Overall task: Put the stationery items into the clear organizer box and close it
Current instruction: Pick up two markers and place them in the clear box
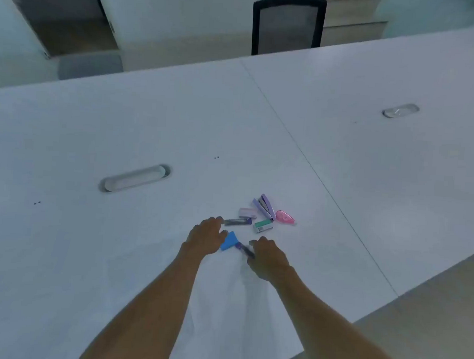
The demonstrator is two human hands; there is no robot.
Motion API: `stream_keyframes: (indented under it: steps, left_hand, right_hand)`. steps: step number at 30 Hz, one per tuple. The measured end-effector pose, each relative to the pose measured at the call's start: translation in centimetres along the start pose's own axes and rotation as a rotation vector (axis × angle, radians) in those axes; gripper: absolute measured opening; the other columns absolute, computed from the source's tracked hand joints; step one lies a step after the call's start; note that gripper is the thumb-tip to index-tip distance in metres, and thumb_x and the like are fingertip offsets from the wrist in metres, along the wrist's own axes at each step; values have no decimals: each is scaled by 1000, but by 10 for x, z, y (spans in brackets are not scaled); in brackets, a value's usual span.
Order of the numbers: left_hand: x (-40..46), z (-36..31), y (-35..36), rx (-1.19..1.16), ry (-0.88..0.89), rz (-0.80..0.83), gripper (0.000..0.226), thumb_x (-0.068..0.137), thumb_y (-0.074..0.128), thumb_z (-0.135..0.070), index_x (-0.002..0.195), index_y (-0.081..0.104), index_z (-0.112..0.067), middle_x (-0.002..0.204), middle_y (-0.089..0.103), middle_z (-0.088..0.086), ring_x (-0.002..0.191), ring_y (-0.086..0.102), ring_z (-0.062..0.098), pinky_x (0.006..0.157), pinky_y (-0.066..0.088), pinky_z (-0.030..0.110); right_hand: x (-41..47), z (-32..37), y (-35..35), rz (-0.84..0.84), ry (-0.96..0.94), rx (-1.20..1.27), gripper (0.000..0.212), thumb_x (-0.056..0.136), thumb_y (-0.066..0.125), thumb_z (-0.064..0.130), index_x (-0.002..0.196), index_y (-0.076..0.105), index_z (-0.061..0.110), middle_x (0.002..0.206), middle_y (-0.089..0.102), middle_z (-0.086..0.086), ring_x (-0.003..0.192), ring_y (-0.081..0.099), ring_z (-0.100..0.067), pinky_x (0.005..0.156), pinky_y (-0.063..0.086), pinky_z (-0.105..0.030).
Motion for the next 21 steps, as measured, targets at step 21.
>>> stream_keyframes:
  steps: [21]
  left_hand:
    - [69,-13,16,-16,-7,-125,28,86,71,-18,113,63,-20,111,66,4,101,61,22,84,50,30]
  right_hand:
    - [41,-7,15,-214,-79,87,28,98,54,34,114,66,15,103,67,-4,94,59,-19,78,56,-34]
Point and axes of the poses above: each hand's wrist, its own x-axis towards the middle knuckle, its own y-axis out of the palm, z = x × y, the point moved 6 cm from there along x, towards the middle knuckle
